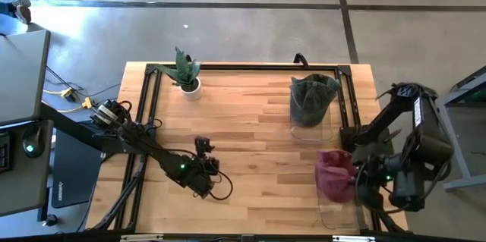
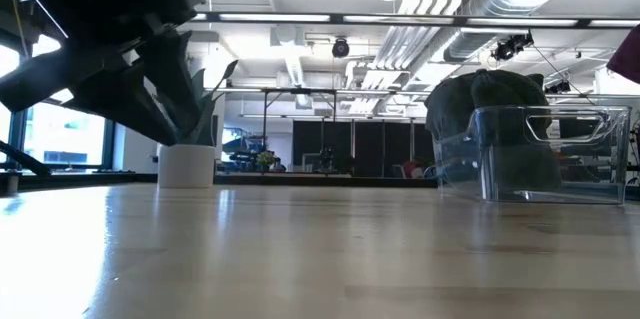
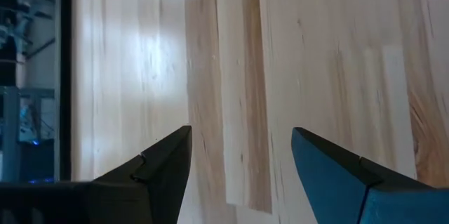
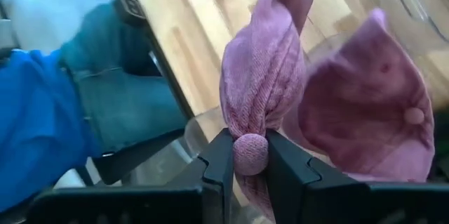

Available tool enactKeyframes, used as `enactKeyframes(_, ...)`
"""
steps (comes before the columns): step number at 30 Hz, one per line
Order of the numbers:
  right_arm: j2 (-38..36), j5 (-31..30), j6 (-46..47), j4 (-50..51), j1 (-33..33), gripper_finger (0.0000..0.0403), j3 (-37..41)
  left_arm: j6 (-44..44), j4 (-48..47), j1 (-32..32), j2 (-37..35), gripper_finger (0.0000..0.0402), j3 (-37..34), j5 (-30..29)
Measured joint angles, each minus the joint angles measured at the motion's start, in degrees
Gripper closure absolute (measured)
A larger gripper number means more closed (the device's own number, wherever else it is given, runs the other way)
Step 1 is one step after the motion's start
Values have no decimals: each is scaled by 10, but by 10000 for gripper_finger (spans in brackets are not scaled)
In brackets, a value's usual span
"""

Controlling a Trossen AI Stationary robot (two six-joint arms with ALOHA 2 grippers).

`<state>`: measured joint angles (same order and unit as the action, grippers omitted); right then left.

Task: Pick & Place hat
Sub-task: Put the red cap into the bottom transparent bin

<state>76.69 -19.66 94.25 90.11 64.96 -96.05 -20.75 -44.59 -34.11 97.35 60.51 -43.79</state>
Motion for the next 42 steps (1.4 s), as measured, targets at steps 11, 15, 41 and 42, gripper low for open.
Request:
enactKeyframes(11,0,27,50,-29,19,348,106,25,17,0,0,165,0,-17)
enactKeyframes(15,0,38,74,-17,19,346,139,25,18,0,0,165,0,-35)
enactKeyframes(41,-44,77,24,-1,-35,263,293,44,73,78,0,165,1,10)
enactKeyframes(42,-46,98,28,-1,-39,254,293,44,73,78,0,165,1,9)
